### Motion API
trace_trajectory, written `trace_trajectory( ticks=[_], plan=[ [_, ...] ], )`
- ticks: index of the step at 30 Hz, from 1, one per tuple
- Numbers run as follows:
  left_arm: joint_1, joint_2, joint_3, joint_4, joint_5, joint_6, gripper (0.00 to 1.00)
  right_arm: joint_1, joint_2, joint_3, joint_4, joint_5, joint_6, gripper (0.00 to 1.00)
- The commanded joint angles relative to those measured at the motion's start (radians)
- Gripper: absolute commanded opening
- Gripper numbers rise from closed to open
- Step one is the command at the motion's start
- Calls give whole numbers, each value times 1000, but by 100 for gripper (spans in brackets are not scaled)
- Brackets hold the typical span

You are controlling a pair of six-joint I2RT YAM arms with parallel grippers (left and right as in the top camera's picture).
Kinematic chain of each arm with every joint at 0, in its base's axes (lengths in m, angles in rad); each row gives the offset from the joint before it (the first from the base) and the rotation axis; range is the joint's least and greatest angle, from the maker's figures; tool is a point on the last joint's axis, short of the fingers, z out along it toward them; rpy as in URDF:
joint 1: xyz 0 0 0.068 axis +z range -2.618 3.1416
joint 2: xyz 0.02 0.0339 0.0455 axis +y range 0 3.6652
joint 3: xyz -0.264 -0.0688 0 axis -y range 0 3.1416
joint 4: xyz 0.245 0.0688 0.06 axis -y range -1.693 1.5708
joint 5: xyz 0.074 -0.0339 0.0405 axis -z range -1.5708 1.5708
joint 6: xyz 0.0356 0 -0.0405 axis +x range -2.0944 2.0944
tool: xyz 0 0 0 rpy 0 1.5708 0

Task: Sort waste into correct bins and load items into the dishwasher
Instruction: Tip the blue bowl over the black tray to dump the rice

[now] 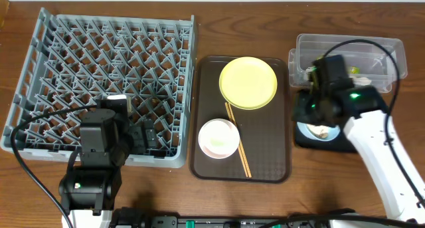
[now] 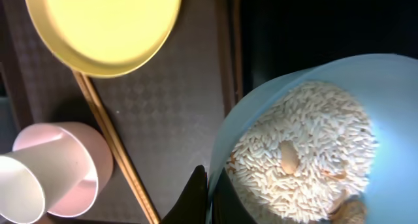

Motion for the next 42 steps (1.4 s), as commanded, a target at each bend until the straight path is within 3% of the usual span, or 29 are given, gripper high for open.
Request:
trace_trajectory(
  ticks=[1,9,13,17,30,42],
  plan=[
    [5,-2,21,4,2,-9,98,-138,-11,-3,16,-190,-138,1],
    [5,-2,21,4,2,-9,98,-439,17,-131,122,-679,-325,1],
    [5,-2,21,4,2,-9,98,-552,66,-188,207,-945,-346,1],
    [5,-2,21,4,2,-9,98,-633,132,-209,262,-1080,-304,1],
    [5,-2,21,4,2,-9,98,-841,409,-211,282,-1364,-301,1],
    [5,-2,21,4,2,-9,98,-924,475,-211,280,-1450,-293,1]
  ],
)
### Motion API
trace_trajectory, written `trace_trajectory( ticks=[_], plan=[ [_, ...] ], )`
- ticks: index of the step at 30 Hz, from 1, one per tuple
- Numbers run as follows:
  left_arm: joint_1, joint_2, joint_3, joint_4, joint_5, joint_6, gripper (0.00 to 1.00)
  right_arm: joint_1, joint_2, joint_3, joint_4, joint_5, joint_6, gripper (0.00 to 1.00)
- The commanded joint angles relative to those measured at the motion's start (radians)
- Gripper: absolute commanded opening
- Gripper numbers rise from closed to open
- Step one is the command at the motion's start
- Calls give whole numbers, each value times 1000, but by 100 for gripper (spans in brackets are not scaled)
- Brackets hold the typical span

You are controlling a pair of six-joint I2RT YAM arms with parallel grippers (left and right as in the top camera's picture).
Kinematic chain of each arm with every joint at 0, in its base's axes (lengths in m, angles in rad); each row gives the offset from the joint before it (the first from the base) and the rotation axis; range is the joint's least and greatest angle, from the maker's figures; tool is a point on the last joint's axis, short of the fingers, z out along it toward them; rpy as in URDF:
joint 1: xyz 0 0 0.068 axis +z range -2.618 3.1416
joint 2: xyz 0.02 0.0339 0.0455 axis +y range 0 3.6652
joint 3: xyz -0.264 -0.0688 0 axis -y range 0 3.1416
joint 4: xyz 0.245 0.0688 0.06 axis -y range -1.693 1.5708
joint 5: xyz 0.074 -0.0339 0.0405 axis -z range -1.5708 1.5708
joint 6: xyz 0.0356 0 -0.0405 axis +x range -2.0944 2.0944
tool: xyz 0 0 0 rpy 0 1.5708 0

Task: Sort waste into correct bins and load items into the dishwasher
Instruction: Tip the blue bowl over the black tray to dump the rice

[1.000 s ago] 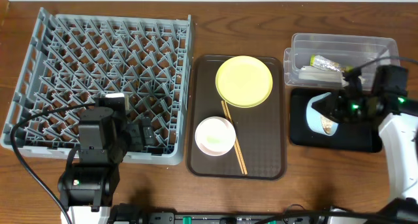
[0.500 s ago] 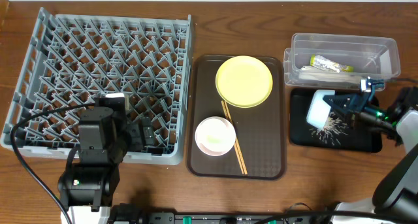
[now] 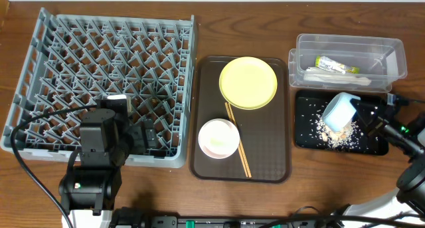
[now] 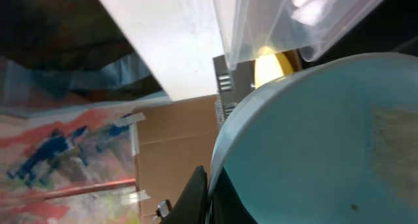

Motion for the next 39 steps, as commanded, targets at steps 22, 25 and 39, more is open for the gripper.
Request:
trace_trajectory(
  ticks=[22,25,39],
  plan=[
    [5,-2,21,3,2,-9,98,21,1,1,-101,-38,-281,1],
    [5,-2,21,3,2,-9,98,22,-1,1,-123,-58,-293,1],
    [5,-2,21,3,2,-9,98,44,-87,5,-197,67,-287,1]
  ],
)
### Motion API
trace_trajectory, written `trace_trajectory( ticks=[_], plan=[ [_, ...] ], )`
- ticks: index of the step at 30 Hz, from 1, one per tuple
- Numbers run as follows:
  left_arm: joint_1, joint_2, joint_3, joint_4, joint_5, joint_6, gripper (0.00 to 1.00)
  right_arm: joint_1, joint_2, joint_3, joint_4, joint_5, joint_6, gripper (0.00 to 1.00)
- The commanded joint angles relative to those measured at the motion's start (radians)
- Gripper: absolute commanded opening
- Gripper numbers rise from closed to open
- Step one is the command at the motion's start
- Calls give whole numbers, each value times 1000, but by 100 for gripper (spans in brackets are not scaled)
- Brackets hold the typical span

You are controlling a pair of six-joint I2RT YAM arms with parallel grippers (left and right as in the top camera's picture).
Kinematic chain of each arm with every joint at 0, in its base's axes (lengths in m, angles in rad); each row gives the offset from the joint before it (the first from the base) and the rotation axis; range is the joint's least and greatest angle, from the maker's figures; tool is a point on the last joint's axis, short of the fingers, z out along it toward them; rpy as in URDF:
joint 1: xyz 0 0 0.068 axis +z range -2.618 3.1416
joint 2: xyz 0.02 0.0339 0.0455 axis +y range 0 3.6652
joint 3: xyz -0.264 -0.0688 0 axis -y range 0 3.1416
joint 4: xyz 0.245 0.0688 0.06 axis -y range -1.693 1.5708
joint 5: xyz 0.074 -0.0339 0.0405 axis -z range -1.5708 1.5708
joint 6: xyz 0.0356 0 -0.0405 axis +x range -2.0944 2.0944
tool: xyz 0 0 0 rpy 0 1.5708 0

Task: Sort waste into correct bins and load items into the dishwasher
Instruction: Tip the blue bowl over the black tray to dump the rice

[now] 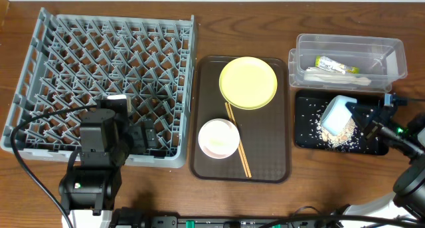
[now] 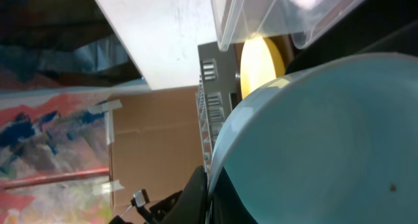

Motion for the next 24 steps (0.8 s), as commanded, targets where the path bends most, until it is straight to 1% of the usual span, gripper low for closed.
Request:
trace_trajectory(
  ticks=[1,2,3,4,6,10,13,14,15,17,21,24],
  plan=[
    [5,-2,21,3,2,-9,98,32,-49,7,-19,64,-32,1],
    [5,-2,21,3,2,-9,98,41,-58,12,-18,151,27,1],
    [5,-2,21,3,2,-9,98,47,-65,14,-20,187,36,1],
    [5,-2,21,3,2,-9,98,64,-96,18,-42,211,1,1],
    [5,-2,21,3,2,-9,98,82,-153,28,-64,211,-22,1],
    [5,-2,21,3,2,-9,98,150,-331,77,-64,226,-21,1],
    [5,-2,21,3,2,-9,98,238,-430,112,-40,299,-21,1],
    [5,-2,21,3,2,-9,98,276,-455,118,-22,332,-21,1],
    [5,-2,21,3,2,-9,98,359,-492,123,15,408,-12,1],
    [5,-2,21,3,2,-9,98,447,-509,123,60,494,19,1],
    [5,-2,21,3,2,-9,98,661,-502,123,181,689,79,1],
    [5,-2,21,3,2,-9,98,820,-496,123,275,848,90,1]
  ],
)
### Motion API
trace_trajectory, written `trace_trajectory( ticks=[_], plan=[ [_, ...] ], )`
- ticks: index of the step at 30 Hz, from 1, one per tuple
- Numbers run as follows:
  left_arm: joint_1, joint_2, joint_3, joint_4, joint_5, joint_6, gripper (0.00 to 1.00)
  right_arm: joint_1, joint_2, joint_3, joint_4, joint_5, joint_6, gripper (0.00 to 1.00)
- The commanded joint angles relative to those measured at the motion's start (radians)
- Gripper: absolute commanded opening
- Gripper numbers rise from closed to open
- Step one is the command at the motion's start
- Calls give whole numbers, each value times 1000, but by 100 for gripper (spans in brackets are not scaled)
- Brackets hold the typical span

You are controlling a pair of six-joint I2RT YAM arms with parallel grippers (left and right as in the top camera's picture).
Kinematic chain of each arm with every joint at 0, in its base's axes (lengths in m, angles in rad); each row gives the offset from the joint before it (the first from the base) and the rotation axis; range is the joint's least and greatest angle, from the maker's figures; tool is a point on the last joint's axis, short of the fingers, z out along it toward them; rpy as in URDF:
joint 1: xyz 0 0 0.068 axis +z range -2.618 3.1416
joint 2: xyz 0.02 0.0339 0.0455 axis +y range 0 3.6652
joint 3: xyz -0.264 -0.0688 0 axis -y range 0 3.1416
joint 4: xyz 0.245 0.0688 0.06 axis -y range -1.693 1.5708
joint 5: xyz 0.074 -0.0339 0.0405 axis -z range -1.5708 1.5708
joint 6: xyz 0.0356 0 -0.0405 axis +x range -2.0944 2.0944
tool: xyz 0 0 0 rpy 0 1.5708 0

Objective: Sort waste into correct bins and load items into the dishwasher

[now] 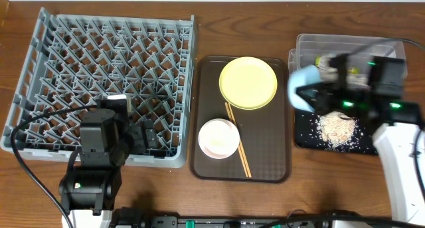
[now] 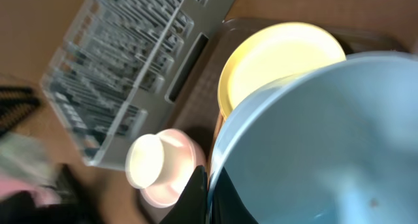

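Observation:
My right gripper (image 1: 317,95) is shut on the rim of a light blue bowl (image 1: 300,88), held in the air between the brown tray (image 1: 279,155) and the black bin (image 1: 372,145); the bowl (image 2: 313,139) looks empty. A heap of rice (image 1: 337,127) lies in the black bin. On the tray are a yellow plate (image 1: 248,82), a pink bowl (image 1: 218,139) holding a white cup (image 2: 147,160), and chopsticks (image 1: 238,140). The grey dish rack (image 1: 99,68) stands at left. My left gripper (image 1: 147,136) rests at the rack's front edge; its jaws are not clear.
A clear plastic bin (image 1: 392,52) with wrappers and cutlery stands behind the black bin. The right arm (image 1: 398,141) reaches over the black bin. Cables run along the front left of the wooden table (image 1: 265,22).
The right gripper has carried the blue bowl left, from tilted over the black bin to the tray's right edge. The wrist view now faces the tray and rack. The left arm is still.
The right gripper held the blue bowl full of rice upright over the black bin. Then the bowl was tipped over the bin and rice lay scattered there. The bowl stayed tipped, empty. Now it is held, emptied, beside the tray.

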Motion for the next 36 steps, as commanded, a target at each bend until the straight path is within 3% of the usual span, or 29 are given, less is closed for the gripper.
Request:
trace_trajectory(
  ticks=[1,8,13,21,25,27,28,30,31,36],
  plan=[
    [5,-2,21,3,2,-9,98,192,7,10,85,294,45,1],
    [5,-1,21,3,2,-9,98,488,110,10,310,695,29,1],
    [5,-1,21,3,2,-9,98,592,275,10,436,761,18,1],
    [5,-1,21,3,2,-9,99,622,470,10,515,766,19,1],
    [5,-1,21,3,2,-9,98,621,488,10,515,766,19,1],
    [5,-1,21,3,2,-9,98,621,486,10,518,766,19,10],
    [5,-1,21,3,2,-9,98,623,484,10,517,758,19,21],
    [5,-1,21,3,2,-9,98,623,474,10,509,726,19,25],
    [5,-1,21,3,2,-9,98,623,453,11,497,705,28,35],
    [5,-1,21,3,2,-9,98,623,343,44,427,694,80,41]
  ],
)
